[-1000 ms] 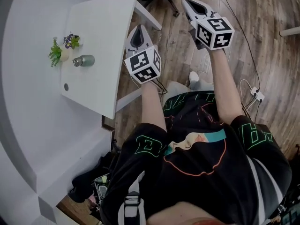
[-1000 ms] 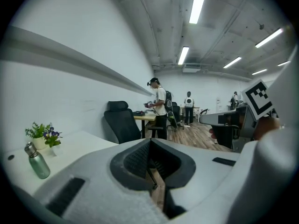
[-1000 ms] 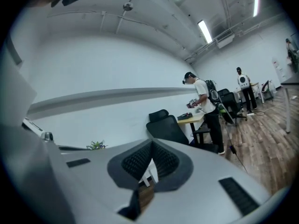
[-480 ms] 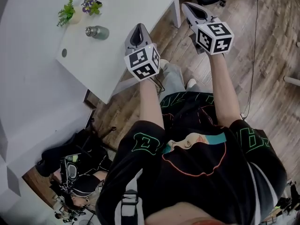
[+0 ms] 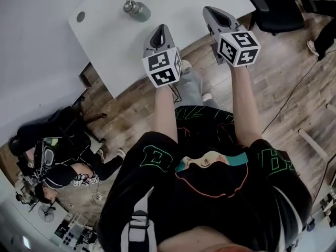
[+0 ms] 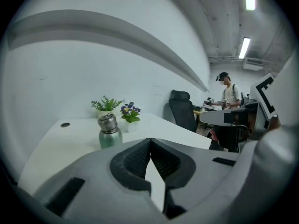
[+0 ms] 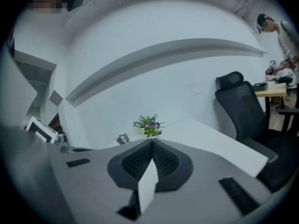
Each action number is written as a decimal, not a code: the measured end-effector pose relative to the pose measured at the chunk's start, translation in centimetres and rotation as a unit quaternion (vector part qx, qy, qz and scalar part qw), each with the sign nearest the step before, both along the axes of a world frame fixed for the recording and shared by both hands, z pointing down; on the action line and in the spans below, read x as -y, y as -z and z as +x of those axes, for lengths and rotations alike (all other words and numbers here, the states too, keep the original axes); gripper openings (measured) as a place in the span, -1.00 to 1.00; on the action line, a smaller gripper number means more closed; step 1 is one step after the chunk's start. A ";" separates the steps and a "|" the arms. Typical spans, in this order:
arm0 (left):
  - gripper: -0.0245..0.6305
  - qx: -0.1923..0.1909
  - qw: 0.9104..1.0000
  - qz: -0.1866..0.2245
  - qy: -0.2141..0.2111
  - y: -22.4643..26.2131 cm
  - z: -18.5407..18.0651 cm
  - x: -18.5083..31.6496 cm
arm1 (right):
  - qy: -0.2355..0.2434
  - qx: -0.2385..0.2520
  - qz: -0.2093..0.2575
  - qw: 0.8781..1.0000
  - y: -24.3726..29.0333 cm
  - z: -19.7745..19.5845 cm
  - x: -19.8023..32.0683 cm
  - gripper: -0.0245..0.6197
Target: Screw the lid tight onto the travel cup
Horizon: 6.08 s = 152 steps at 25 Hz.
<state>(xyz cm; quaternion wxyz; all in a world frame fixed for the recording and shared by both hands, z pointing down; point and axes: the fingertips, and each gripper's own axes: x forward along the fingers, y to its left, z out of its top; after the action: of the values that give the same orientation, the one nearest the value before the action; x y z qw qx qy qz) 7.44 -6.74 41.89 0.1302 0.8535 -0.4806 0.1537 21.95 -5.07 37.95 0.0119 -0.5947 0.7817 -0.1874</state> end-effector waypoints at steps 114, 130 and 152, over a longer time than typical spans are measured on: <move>0.05 -0.001 0.998 0.021 -0.059 -7.3 -5.9 13.2 | 0.474 -0.283 0.044 0.833 -2.7 -23.3 14.7 -0.18; 0.05 0.002 0.998 0.015 -0.063 -7.1 -5.7 13.2 | 0.367 -0.210 0.027 0.906 -2.2 -21.7 15.3 -0.23; 0.05 0.001 0.998 0.010 -0.065 -7.3 -5.7 13.2 | 0.448 -0.188 0.046 0.873 -1.5 -21.0 14.5 -0.19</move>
<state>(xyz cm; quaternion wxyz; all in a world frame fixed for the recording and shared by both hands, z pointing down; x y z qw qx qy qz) 1.70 -19.91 49.18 0.1107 0.8842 -0.4257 0.1573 1.00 -19.53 39.43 -0.1933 -0.2039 0.9595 -0.0209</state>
